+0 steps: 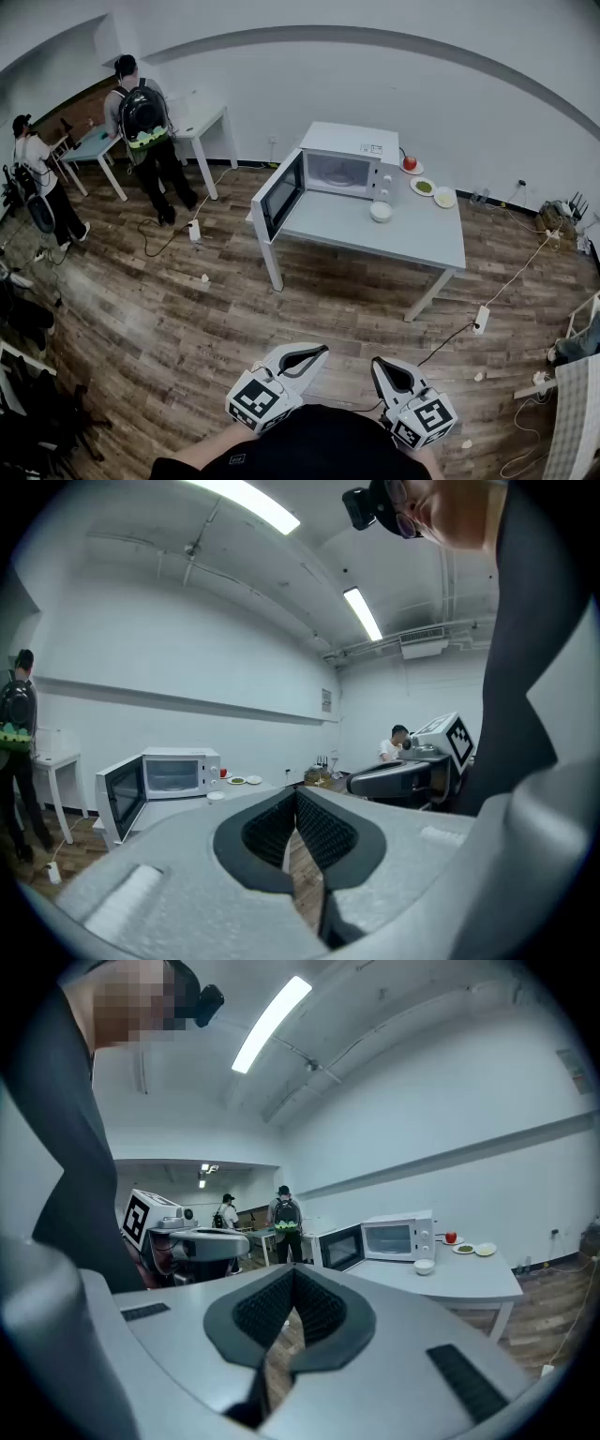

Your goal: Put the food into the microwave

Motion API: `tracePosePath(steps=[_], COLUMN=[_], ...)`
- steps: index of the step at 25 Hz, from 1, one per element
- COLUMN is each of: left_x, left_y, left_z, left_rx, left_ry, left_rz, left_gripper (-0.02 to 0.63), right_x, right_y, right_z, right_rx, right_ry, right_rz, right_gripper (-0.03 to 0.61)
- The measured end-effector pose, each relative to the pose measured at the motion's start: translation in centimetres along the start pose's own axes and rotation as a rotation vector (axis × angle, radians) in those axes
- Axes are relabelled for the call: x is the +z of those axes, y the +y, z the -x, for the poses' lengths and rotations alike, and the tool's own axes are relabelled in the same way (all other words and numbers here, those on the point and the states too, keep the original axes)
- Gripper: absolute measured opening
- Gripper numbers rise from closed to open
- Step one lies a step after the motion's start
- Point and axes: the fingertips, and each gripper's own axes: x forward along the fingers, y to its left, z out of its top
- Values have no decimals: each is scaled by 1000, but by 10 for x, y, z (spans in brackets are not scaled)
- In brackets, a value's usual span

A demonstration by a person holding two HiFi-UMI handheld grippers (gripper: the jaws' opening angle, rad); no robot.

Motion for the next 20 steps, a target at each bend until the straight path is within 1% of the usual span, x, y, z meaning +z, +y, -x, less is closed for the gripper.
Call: tracePosePath(steps=[3,7,11,13,17,20], left_x=[-4,1,3,5,7,5], left_y=[-2,-14,-33,-46,-75,-93], left_z=[-1,-6,-21,-30,-49,-61], left_rx=[6,7,6,8,24,44], left_ry=[2,-3,-6,-7,-1,6], left_rz=[-2,-11,-14,-18,-16,13], left_gripper=[8,8,8,8,8,8], right_x=[-4,-5,-9,-12,-7,-9], right_y=[-1,-4,-8,-13,-26,-35], right_z=[3,14,30,42,74,99], right_rx=[3,5,58,69,105,123], right_ry=[-2,4,13,14,-39,-61], right_rz=[-2,1,-14,-18,-28,-23], right_gripper=[12,12,12,14,15,17])
